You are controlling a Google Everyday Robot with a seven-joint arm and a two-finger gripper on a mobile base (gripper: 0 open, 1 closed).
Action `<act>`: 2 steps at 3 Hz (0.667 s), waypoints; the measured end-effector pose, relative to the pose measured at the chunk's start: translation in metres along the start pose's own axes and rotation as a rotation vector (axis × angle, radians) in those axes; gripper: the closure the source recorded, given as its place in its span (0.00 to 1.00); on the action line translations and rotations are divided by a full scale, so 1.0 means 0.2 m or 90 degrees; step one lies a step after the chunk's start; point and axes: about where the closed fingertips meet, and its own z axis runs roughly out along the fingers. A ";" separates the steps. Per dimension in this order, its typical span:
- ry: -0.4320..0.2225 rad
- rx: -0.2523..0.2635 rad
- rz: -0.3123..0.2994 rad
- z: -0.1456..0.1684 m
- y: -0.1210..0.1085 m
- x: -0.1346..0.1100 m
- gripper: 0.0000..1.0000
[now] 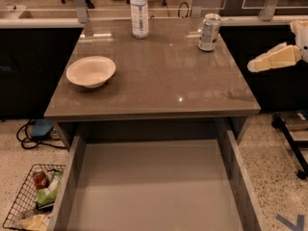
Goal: Place 7up can into top drawer
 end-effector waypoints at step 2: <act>-0.102 0.067 0.023 0.07 -0.13 -0.10 0.00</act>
Offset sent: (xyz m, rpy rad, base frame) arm 0.0195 -0.0063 0.0064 0.0755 -0.0991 -0.0427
